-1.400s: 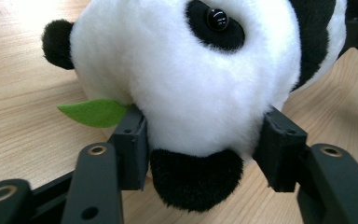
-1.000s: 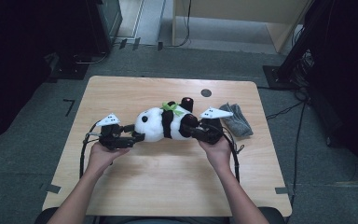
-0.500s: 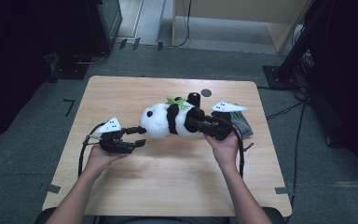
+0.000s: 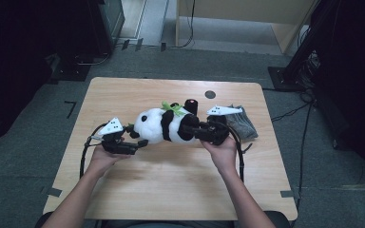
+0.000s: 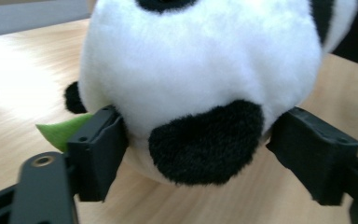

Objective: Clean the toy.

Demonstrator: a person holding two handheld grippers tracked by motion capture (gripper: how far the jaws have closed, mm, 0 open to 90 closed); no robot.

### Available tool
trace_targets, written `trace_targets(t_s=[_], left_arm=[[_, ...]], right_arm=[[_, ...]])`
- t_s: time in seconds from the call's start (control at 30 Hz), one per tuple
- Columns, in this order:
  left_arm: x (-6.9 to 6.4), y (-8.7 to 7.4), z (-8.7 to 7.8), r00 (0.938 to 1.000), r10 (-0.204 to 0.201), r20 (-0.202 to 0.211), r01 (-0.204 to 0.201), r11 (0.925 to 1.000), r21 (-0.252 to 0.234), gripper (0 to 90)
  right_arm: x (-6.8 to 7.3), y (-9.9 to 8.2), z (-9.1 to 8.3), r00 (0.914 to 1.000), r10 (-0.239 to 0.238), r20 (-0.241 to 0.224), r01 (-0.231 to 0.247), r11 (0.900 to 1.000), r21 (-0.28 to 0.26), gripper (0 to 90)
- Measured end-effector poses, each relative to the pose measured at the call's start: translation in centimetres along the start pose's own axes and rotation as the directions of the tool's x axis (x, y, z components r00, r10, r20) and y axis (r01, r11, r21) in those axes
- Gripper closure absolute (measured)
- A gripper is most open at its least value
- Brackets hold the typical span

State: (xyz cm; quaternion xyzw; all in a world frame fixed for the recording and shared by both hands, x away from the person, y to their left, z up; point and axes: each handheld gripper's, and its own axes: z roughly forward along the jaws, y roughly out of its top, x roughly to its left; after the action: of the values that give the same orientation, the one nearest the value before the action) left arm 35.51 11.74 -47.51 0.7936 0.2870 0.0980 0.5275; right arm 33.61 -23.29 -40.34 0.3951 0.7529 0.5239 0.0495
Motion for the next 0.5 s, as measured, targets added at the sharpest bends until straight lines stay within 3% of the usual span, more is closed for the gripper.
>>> trace_targets(t_s=[0.1, 0.17, 0.33, 0.43, 0.5], left_arm=[[0.0, 0.1, 0.3, 0.9994, -0.033, -0.009, 0.034, 0.9981, 0.051, 38.4], [0.0, 0.3, 0.5, 0.9960, -0.088, -0.015, 0.089, 0.9928, 0.081, 45.2], [-0.6, 1.0, 0.1, 0.9936, -0.102, -0.049, 0.105, 0.9918, 0.073, 57.8], [-1.0, 1.3, 0.0, 0.9919, -0.115, -0.053, 0.120, 0.9891, 0.086, 62.1], [-1.2, 1.5, -0.3, 0.9928, -0.108, -0.051, 0.111, 0.9914, 0.068, 64.8]], right_arm=[[0.0, -0.1, 0.4, 0.9999, -0.009, 0.010, 0.009, 0.9998, 0.017, 67.9], [-0.1, -0.2, 0.5, 0.9999, -0.008, 0.013, 0.008, 0.9996, 0.026, 67.5], [-0.6, -0.3, 0.4, 0.9991, -0.004, 0.043, 0.003, 0.9995, 0.031, 63.8], [-0.9, -0.4, 0.3, 0.9988, -0.009, 0.048, 0.008, 0.9995, 0.031, 61.9], [-1.1, -0.4, 0.3, 0.9982, -0.015, 0.057, 0.013, 0.9995, 0.030, 59.0]])
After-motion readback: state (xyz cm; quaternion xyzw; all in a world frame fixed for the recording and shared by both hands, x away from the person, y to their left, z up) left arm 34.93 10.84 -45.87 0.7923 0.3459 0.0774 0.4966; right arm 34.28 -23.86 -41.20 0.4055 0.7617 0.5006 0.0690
